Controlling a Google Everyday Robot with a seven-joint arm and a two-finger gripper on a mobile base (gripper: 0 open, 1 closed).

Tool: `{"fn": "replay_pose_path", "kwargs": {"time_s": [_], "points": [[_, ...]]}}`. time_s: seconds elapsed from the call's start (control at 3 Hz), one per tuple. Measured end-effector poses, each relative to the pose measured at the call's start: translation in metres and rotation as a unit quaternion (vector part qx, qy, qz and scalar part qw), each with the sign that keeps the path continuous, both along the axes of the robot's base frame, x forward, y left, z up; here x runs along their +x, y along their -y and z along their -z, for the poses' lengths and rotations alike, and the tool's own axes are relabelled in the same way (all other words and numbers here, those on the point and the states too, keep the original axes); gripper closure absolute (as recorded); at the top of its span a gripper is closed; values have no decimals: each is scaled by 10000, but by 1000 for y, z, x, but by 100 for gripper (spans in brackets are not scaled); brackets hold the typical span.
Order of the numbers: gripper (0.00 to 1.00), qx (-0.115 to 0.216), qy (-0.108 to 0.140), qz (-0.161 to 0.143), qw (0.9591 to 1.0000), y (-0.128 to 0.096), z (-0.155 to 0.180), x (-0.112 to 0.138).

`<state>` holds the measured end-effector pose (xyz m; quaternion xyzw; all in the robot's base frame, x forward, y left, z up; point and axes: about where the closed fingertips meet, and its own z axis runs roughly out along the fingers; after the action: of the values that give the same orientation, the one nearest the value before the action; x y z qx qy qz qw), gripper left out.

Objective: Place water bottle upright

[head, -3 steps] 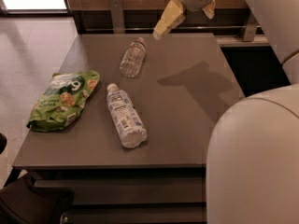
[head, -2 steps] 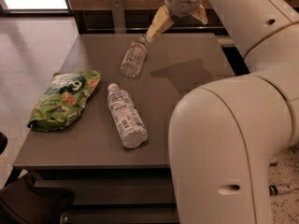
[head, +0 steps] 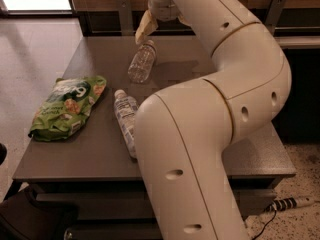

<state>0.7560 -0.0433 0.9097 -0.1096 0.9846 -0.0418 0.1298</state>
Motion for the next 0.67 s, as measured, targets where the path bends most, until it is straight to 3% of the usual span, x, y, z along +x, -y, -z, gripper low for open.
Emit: {"fn": "replay_pose_path", "kwargs": {"time_s": [0.33,0.67], "points": [[0,267,-47,236,9994,-17,2,0],[0,653,-247,545,9961,-20,12,-4]]}}
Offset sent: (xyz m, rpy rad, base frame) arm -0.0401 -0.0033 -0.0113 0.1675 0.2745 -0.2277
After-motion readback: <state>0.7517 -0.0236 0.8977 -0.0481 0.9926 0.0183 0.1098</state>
